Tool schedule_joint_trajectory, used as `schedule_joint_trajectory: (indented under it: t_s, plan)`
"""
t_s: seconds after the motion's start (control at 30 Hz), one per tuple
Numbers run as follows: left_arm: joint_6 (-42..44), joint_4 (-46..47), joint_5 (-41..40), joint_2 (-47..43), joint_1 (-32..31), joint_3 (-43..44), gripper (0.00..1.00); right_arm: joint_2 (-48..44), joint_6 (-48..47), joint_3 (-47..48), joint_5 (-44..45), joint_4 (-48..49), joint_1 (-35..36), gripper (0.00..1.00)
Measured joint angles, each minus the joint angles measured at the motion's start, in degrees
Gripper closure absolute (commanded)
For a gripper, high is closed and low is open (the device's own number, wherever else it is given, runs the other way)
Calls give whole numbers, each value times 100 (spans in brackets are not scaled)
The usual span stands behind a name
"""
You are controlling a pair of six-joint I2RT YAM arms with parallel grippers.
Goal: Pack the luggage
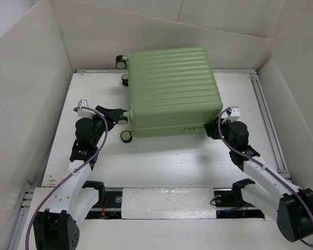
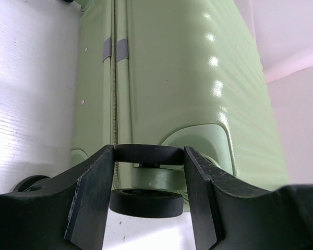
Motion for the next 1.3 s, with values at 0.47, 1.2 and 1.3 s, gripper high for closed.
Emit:
schedule_joint_trajectory:
  t_s: [0.47, 1.2, 1.3]
  plan:
    - [-68, 219, 83, 195, 22, -7, 100, 302, -2, 11, 118, 118, -11, 100]
    - [-170, 758, 133, 647, -63, 9, 100, 133, 234, 629, 190, -413, 2739, 100]
    - [-249, 807, 302, 671, -105, 7, 100, 634, 498, 726, 133, 72, 3274, 100]
